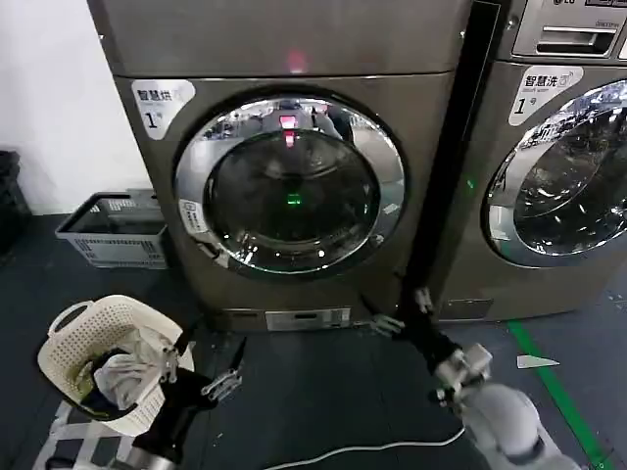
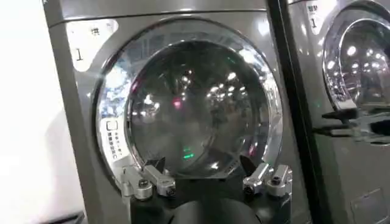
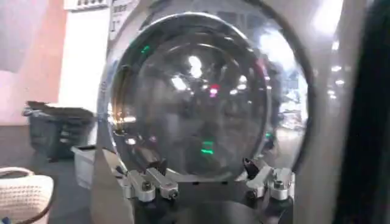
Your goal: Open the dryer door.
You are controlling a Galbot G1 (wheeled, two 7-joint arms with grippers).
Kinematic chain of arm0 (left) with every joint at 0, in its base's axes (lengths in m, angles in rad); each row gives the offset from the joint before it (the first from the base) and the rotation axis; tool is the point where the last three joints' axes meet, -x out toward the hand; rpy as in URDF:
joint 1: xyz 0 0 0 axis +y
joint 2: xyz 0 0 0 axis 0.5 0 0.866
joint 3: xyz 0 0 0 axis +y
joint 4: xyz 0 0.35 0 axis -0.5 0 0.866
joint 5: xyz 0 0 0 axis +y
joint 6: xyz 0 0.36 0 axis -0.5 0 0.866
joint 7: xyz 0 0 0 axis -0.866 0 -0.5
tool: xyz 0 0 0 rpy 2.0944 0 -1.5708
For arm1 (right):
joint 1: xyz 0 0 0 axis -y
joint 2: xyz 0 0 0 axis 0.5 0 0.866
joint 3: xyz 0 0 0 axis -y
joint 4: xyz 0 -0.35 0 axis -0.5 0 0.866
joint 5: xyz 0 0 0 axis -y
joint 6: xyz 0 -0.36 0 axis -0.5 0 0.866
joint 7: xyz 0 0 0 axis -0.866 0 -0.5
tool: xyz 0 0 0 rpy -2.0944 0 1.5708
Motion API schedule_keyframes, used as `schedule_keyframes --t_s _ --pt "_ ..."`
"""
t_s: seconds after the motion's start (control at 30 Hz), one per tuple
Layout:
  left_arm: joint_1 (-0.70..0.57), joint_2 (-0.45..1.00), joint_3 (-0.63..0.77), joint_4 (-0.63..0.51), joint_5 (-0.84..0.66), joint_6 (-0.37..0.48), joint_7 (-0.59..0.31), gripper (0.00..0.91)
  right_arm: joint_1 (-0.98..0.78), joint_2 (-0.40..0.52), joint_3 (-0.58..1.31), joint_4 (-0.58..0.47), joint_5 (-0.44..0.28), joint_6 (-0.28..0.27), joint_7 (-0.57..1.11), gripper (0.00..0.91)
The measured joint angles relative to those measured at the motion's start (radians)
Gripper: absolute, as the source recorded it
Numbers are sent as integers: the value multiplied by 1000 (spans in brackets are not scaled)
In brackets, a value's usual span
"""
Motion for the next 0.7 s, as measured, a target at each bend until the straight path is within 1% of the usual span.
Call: schedule_keyframes --t_s 0.27,0.7 --pt "16 -3 -9 -7 4 -2 2 907 194 11 -152 -129 1 5 -11 907" --pt "15 -4 -17 -2 1 -8 5 907 427 83 -340 -289 1 18 -21 907"
